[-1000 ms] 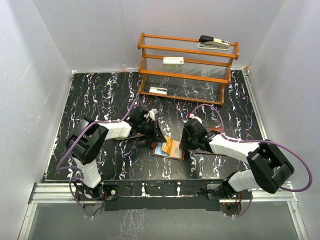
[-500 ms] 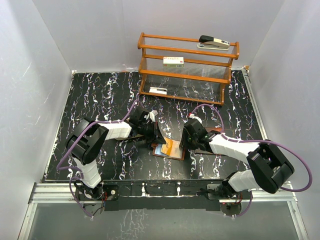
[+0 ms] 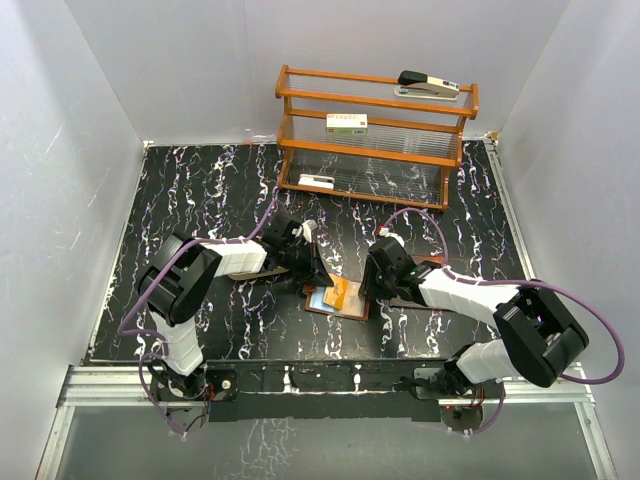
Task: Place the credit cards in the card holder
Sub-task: Insert the credit card into the card holder.
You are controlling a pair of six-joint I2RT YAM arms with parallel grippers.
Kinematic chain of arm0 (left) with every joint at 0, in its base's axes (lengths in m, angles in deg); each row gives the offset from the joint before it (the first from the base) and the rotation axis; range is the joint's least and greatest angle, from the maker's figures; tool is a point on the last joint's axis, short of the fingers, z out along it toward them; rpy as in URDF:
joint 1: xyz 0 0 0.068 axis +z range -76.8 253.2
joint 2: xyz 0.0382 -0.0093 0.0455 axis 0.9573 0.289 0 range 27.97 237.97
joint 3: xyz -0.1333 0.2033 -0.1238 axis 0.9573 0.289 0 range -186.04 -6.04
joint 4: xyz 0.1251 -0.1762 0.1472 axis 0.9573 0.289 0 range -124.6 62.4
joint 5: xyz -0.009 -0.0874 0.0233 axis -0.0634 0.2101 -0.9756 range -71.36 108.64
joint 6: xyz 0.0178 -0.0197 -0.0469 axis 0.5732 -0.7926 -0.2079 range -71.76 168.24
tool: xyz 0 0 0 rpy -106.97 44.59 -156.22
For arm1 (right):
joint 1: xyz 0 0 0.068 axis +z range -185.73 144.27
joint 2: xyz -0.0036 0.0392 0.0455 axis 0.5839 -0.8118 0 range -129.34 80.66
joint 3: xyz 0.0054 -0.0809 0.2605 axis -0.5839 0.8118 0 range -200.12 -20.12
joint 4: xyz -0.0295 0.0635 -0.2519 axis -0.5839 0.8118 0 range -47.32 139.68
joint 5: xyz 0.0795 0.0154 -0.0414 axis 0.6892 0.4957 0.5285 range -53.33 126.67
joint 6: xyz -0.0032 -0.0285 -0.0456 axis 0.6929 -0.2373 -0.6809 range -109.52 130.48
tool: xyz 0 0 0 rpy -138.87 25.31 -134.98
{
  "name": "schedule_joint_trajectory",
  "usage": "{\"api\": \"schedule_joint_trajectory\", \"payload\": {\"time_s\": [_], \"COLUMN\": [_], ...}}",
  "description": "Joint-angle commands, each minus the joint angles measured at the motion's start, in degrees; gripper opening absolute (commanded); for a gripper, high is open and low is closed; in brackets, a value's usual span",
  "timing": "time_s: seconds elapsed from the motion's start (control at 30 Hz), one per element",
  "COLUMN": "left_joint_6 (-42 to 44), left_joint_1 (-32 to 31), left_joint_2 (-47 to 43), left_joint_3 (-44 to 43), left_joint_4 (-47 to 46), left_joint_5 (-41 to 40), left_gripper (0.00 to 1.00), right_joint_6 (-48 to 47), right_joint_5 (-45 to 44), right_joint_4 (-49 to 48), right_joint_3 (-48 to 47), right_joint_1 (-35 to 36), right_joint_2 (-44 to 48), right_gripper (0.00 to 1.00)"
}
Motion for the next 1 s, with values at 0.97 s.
{"api": "schedule_joint_trajectory", "payload": {"time_s": [0.97], "left_joint_6": [0.02], "left_joint_1": [-4.44], "left_joint_2": [-0.98], "left_joint_3": [-2.0], "left_joint_4": [5.52], "left_joint_5": [-7.88], "left_gripper": [0.28], "right_joint_6": [0.44], "right_joint_5": [-0.71], "right_joint_4": [2.52], "right_joint_3": [-3.09], "right_joint_1": [-0.24], "right_joint_2": [0.0], "right_gripper": [0.31]}}
